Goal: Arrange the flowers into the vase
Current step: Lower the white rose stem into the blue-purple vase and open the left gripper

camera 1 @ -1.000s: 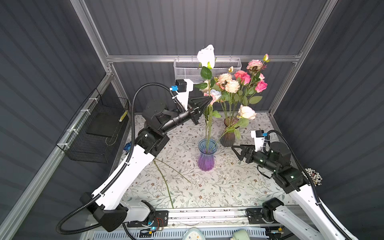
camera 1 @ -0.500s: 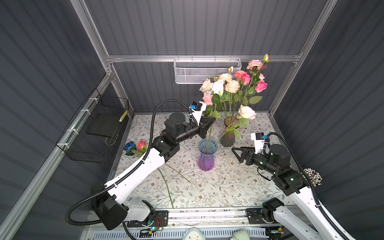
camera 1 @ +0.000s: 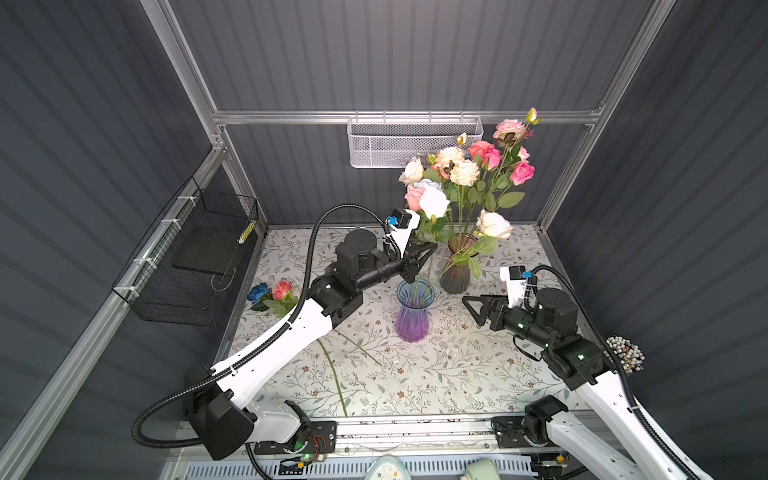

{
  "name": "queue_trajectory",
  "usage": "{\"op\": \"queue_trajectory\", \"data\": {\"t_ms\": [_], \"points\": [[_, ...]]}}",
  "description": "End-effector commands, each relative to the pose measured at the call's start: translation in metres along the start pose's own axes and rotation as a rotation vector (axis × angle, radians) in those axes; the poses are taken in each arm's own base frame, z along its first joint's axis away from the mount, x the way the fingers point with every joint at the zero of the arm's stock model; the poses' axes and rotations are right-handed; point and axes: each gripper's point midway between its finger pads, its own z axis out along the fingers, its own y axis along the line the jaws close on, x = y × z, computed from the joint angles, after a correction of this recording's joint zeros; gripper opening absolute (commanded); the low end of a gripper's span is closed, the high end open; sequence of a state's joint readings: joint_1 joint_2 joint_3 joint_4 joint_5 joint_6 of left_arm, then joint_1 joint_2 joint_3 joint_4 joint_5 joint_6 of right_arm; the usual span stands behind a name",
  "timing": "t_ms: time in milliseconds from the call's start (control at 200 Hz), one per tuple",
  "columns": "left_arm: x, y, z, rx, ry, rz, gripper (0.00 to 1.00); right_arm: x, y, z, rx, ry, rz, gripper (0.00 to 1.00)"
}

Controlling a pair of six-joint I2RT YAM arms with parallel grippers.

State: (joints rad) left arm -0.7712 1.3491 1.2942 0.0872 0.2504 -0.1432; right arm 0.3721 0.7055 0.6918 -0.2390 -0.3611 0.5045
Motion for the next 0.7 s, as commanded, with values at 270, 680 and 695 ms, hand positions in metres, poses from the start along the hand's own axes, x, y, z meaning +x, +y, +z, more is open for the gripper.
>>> {"op": "queue_trajectory", "data": {"t_ms": [270,680,695], "points": [[0.003,-0.002,-0.009,-0.019,0.032,0.027,0.51,-0.002,0.001,0.000,-0.005,-0.013,-0.011,0.83],[-0.011,-0.004,-0.039,-0.069,0.022,0.045,0.70,-0.005,0.005,0.001,-0.020,-0.012,-0.015,0.83],[-0.010,-0.003,-0.041,-0.074,0.025,0.047,0.70,-0.005,0.005,0.001,-0.021,-0.010,-0.014,0.83]]}}
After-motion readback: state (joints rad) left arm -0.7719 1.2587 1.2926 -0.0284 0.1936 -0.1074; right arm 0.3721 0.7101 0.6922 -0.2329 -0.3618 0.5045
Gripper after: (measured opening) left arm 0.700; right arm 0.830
